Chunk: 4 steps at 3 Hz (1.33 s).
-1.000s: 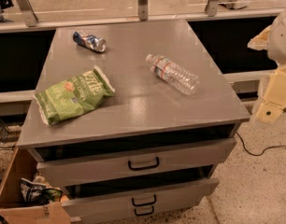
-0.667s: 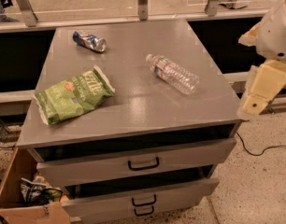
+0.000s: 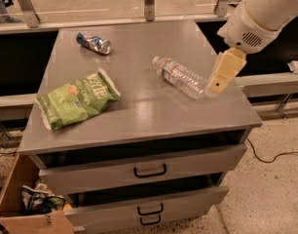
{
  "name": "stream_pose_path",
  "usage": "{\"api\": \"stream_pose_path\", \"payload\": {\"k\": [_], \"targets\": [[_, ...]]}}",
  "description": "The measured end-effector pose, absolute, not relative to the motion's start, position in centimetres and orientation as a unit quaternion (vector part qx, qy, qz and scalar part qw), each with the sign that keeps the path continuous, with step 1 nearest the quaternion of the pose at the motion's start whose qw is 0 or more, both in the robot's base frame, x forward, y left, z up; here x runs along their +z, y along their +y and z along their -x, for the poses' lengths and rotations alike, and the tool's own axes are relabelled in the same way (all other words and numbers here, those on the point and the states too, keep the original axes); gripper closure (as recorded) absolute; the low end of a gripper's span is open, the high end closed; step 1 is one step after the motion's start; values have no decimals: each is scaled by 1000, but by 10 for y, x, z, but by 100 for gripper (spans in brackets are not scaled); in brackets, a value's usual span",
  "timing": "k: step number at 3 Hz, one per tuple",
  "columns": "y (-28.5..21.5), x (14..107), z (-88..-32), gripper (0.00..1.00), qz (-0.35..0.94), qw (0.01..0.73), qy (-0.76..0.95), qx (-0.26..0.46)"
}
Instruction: Place water bottle upright
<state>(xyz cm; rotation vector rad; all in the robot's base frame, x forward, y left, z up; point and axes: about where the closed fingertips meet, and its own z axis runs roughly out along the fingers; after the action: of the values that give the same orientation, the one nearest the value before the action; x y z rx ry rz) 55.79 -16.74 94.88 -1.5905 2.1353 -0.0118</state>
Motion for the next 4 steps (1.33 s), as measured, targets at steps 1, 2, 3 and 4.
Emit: {"api": "stream_pose_path", "payload": {"k": [1, 2, 3, 4], "targets": [[-154, 926, -599, 0, 545, 254, 799, 18], [-139, 910, -629, 0, 508, 264, 819, 30], [-116, 892, -662, 0, 466, 261, 844, 56], [-97, 882, -679, 0, 437, 238, 864, 78]]}}
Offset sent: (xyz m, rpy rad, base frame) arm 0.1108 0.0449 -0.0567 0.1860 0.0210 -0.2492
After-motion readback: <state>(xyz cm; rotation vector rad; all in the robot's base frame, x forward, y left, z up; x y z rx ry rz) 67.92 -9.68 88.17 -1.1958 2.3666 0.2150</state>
